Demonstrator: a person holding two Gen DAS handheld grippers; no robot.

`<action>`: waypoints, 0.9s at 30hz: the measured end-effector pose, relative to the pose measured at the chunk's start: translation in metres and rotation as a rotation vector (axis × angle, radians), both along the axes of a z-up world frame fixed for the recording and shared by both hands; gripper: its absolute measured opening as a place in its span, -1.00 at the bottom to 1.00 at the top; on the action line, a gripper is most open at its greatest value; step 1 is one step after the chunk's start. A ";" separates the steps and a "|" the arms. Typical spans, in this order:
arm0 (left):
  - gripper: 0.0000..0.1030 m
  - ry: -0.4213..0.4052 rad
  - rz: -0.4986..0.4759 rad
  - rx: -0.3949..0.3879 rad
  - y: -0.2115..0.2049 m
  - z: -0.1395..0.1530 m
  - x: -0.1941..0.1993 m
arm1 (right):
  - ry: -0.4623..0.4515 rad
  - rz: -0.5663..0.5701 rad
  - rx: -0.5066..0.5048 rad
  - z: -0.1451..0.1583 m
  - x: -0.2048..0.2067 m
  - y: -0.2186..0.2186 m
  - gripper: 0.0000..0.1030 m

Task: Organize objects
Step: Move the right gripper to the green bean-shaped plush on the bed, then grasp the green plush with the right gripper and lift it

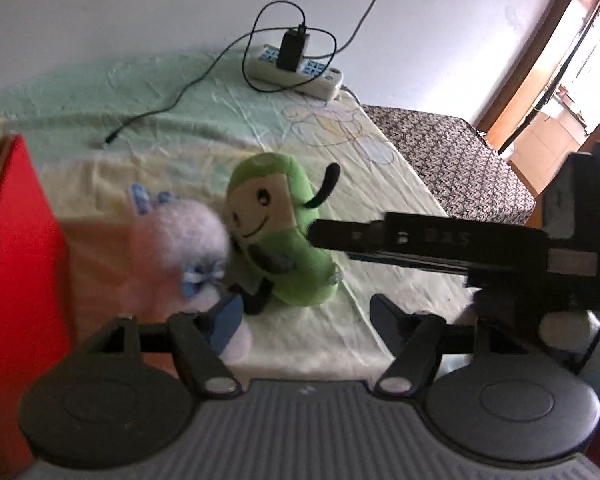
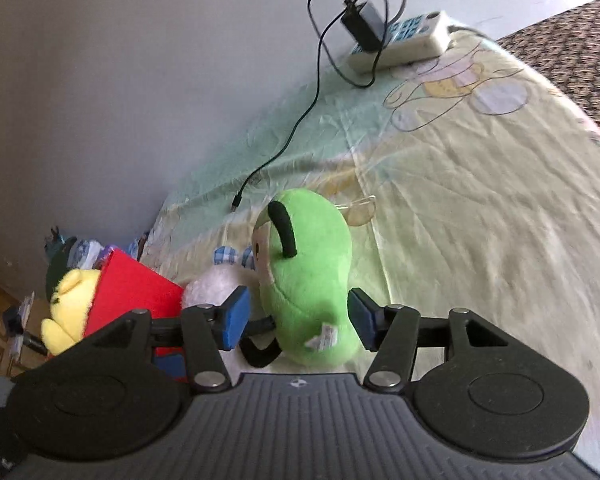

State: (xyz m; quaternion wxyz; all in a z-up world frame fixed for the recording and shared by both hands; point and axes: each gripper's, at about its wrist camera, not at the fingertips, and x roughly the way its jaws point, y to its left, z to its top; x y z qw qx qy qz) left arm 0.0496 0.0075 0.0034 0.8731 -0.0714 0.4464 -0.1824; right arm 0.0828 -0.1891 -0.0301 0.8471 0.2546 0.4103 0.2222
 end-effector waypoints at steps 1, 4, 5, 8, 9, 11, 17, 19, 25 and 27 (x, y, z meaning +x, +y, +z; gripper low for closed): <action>0.40 0.005 0.002 -0.003 -0.001 -0.001 0.002 | 0.003 0.010 -0.004 -0.002 0.004 0.002 0.13; 0.38 0.013 0.012 0.005 -0.005 -0.005 0.010 | 0.025 0.028 -0.003 -0.013 0.016 0.005 0.13; 0.36 0.018 0.016 0.006 -0.005 -0.007 0.013 | 0.039 0.033 0.011 -0.018 0.020 0.005 0.15; 0.34 0.032 0.028 0.008 -0.006 -0.011 0.023 | 0.095 0.045 0.105 -0.028 0.029 0.001 0.20; 0.34 0.036 0.031 0.011 -0.006 -0.013 0.026 | 0.110 0.050 0.129 -0.030 0.030 0.000 0.14; 0.33 0.040 0.027 0.013 -0.007 -0.015 0.031 | 0.126 0.052 0.158 -0.032 0.030 -0.003 0.07; 0.34 0.060 -0.018 -0.018 -0.015 -0.017 0.034 | 0.153 0.086 0.186 -0.029 0.015 -0.009 0.00; 0.34 0.066 -0.040 -0.011 -0.019 -0.019 0.030 | 0.146 0.086 0.163 -0.026 0.006 -0.011 0.00; 0.34 0.090 -0.097 -0.020 -0.027 -0.022 0.010 | 0.178 0.073 0.164 -0.026 -0.021 -0.020 -0.01; 0.33 0.090 -0.117 -0.021 -0.027 -0.021 0.001 | 0.180 0.077 0.156 -0.023 -0.033 -0.021 -0.01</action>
